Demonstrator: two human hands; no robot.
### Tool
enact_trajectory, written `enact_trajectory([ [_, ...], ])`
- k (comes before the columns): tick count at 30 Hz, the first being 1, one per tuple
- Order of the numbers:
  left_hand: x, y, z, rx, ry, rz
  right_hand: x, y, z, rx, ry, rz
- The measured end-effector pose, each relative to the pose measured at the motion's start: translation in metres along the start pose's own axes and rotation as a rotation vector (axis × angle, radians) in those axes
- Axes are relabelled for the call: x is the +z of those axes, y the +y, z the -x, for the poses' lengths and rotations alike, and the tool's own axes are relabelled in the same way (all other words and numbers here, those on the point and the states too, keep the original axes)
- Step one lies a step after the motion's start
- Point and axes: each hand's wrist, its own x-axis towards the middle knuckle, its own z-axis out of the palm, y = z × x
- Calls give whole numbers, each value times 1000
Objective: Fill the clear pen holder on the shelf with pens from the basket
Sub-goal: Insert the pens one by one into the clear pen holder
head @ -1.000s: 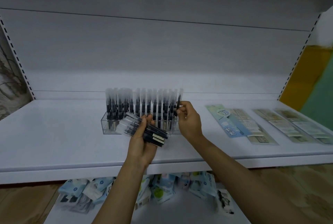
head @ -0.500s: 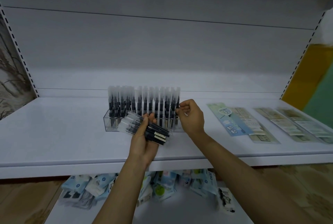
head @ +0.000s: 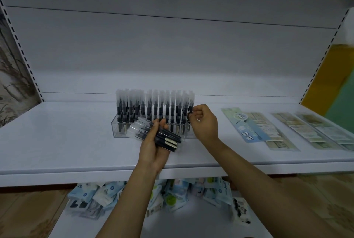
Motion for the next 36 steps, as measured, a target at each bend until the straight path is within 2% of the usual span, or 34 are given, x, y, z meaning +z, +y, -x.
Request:
enact_trajectory([
  [5,2,0,1,-9,0,-2,-12,-6,0,12,40,-119],
  [8,3,1,3,-32,-8,11,-25,-22,8,-126,148,-137],
  [10,5,1,4,-38,-20,15,-28,-39,14,-185,64,-114],
  [14,5,2,7,-27,-94,-11,-15,-69,20,-189,-284,110],
  [20,0,3,7,-42,-129,2,3,-87,25,-222,-568,463],
  [27,-6,4,0,-69,-122,-39,3,-95,24,-106,-620,542],
  [32,-5,4,2,-62,-135,-77,1,-110,12,-179,-673,735],
  [36,0,3,5,-38,-132,14,-11,-121,-2,-209,-582,741],
])
